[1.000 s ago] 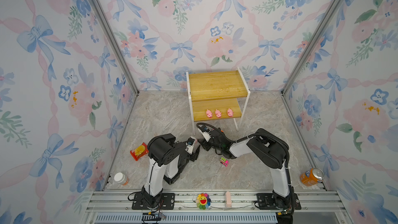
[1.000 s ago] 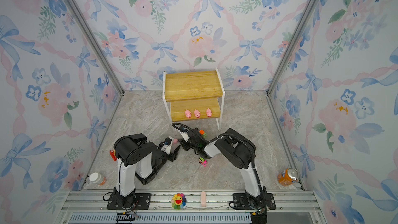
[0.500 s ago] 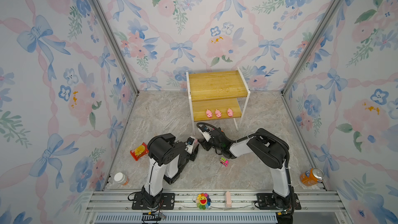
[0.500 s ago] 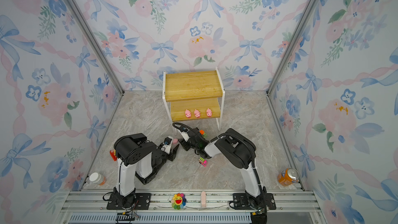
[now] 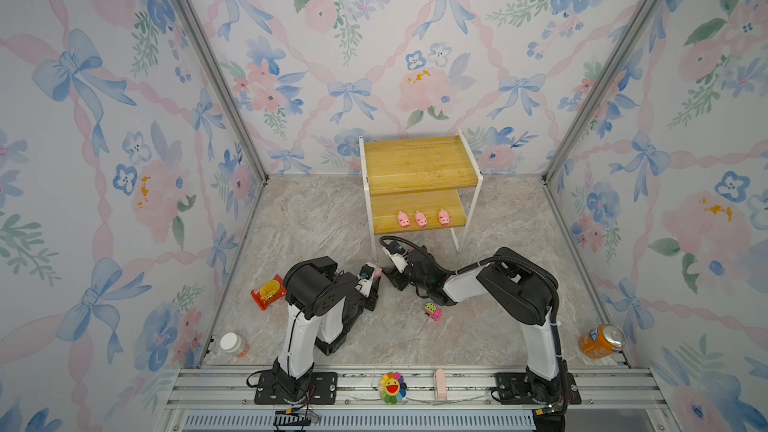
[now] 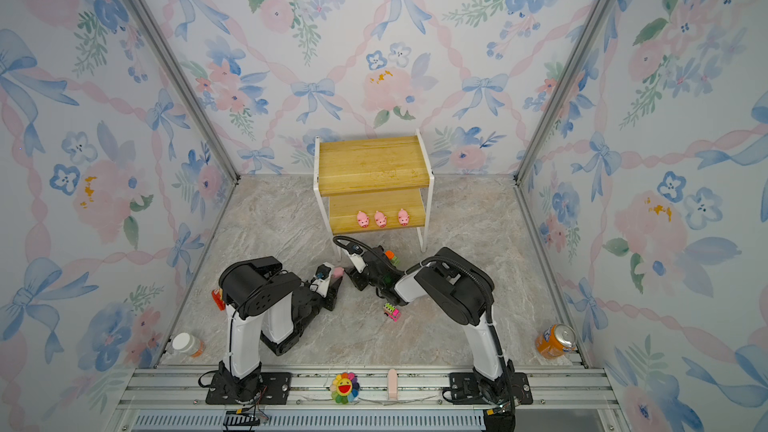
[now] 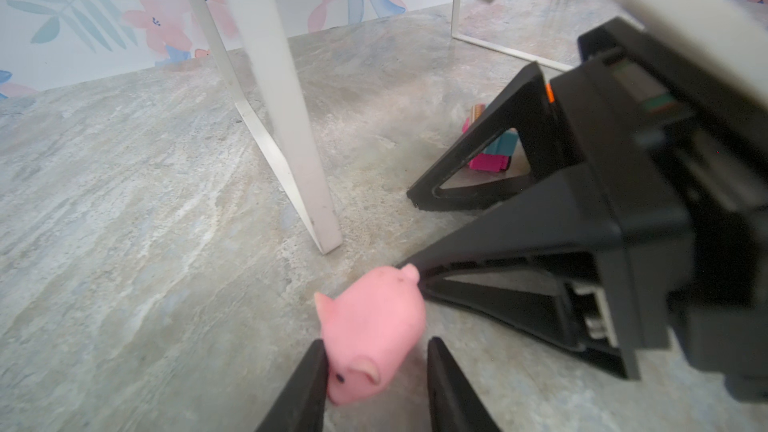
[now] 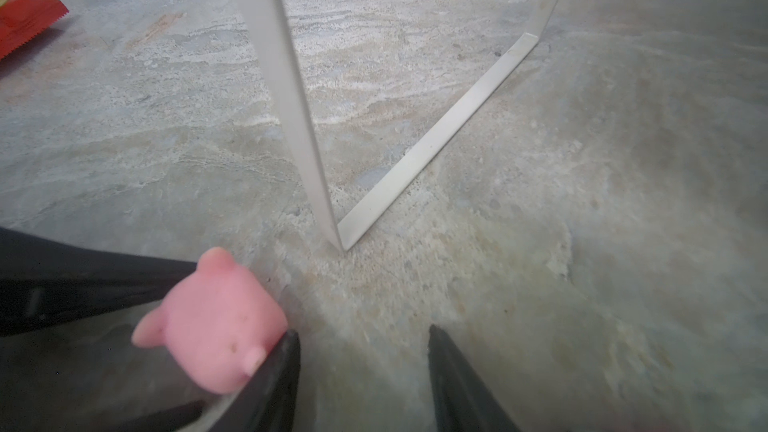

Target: Place and organize the plastic toys onto the shelf

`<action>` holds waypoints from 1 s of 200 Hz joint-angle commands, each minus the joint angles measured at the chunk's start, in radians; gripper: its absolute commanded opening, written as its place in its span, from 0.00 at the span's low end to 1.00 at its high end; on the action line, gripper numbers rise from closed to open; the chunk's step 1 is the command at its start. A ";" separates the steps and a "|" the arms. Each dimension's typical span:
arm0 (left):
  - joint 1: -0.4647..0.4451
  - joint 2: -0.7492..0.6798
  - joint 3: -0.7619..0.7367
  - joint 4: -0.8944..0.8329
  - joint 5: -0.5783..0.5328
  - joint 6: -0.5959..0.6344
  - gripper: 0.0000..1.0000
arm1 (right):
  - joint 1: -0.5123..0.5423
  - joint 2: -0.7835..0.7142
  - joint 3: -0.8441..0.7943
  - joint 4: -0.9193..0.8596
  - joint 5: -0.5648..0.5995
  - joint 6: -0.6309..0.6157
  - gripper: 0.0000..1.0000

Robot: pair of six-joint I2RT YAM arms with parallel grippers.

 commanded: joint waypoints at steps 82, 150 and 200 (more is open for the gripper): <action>-0.004 0.053 -0.044 0.061 0.162 0.087 0.35 | -0.007 0.033 -0.018 -0.170 -0.017 0.012 0.53; -0.055 0.032 -0.083 0.062 0.145 0.094 0.36 | -0.001 0.030 -0.017 -0.158 -0.006 0.026 0.54; -0.060 0.034 -0.074 0.062 0.091 0.090 0.44 | 0.007 0.017 -0.026 -0.172 -0.005 0.016 0.54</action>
